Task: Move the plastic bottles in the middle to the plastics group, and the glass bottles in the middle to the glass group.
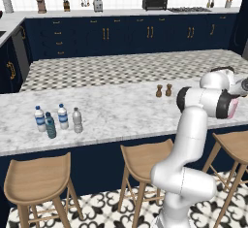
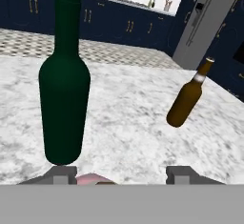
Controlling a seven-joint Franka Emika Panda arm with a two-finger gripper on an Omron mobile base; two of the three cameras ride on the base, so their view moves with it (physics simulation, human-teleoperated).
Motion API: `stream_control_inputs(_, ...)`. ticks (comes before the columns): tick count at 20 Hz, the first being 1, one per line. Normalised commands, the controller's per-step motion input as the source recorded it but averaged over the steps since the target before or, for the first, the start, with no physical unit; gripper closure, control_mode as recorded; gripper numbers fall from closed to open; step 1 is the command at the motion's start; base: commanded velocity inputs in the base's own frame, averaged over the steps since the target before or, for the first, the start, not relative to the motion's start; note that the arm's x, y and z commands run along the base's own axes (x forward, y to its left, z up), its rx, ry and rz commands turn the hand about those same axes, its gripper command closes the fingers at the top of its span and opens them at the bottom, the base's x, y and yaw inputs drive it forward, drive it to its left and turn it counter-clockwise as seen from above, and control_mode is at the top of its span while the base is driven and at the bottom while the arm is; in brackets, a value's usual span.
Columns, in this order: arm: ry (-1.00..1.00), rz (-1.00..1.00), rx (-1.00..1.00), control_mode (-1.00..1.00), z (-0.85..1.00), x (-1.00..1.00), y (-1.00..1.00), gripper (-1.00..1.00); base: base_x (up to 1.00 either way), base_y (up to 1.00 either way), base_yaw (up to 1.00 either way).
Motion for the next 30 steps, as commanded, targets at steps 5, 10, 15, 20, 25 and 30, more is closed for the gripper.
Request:
stream_control_inputs(5,0.00,0.00,0.00,-1.00,0.68,-0.07,0.21,-1.00,0.00,0.00,0.00)
stream_control_inputs(10,0.00,0.00,0.00,-1.00,0.62,-0.15,0.52,-1.00,0.00,0.00,0.00)
stream_control_inputs(15,0.12,0.00,-0.01,-1.00,0.48,-0.29,0.71,-1.00,0.00,0.00,0.00)
stream_control_inputs(20,0.24,0.00,0.12,-1.00,0.42,-0.19,0.69,-1.00,0.00,0.00,0.00)
stream_control_inputs(25,0.21,-0.01,0.30,-1.00,0.54,-0.06,0.62,-1.00,0.00,0.00,0.00)
stream_control_inputs(30,0.26,-0.06,0.37,-1.00,0.58,-0.03,0.52,-1.00,0.00,0.00,0.00)
